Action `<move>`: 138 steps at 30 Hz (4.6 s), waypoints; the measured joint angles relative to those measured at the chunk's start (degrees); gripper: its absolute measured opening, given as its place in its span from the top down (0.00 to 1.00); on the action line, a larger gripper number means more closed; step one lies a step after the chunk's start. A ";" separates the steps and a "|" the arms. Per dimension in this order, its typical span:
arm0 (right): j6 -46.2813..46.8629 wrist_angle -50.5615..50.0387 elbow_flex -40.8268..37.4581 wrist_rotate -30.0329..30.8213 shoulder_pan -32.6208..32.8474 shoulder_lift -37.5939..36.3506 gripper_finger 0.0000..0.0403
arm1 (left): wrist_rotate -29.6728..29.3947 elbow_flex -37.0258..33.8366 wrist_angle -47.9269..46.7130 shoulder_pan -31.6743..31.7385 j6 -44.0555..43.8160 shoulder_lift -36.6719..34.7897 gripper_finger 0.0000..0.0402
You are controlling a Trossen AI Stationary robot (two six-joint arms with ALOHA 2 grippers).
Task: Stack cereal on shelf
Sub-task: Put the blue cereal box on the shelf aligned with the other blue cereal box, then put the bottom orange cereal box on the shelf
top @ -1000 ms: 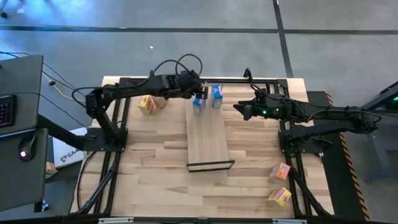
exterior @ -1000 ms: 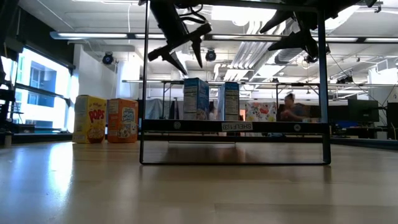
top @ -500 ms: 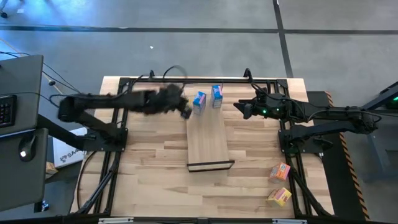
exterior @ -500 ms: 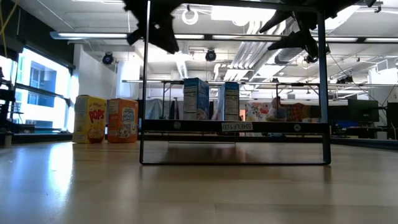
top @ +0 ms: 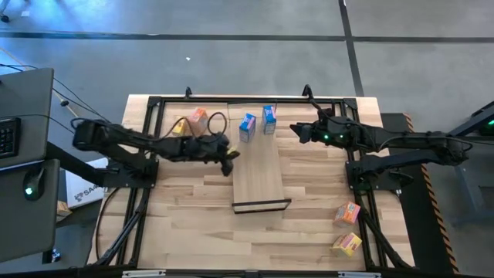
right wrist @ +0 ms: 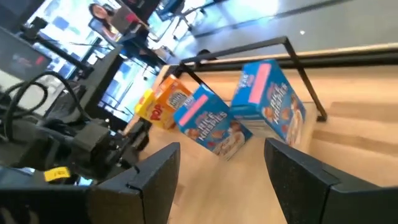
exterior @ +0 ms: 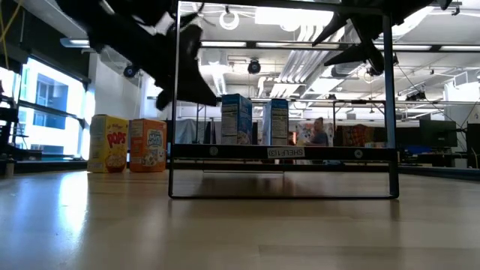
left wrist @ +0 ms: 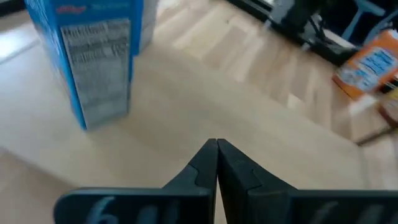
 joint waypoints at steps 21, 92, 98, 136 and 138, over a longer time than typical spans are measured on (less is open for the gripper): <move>0.33 3.01 0.00 -8.99 0.01 5.23 0.43 | 6.24 0.52 17.52 10.02 10.59 12.45 1.00; 81.05 -60.00 15.87 -30.30 50.80 3.67 0.43 | 7.91 12.64 -0.96 4.10 7.26 -14.02 1.00; 82.41 -59.91 15.85 -33.19 52.67 9.12 0.43 | 7.88 12.64 -0.64 4.10 6.91 -14.07 1.00; 77.23 -62.13 20.63 -26.49 58.74 17.16 0.31 | 7.92 12.64 -0.31 4.10 3.69 -14.07 1.00; 77.80 -62.49 20.63 -27.53 58.79 17.16 0.31 | 7.92 12.64 -0.33 4.10 3.67 -14.07 1.00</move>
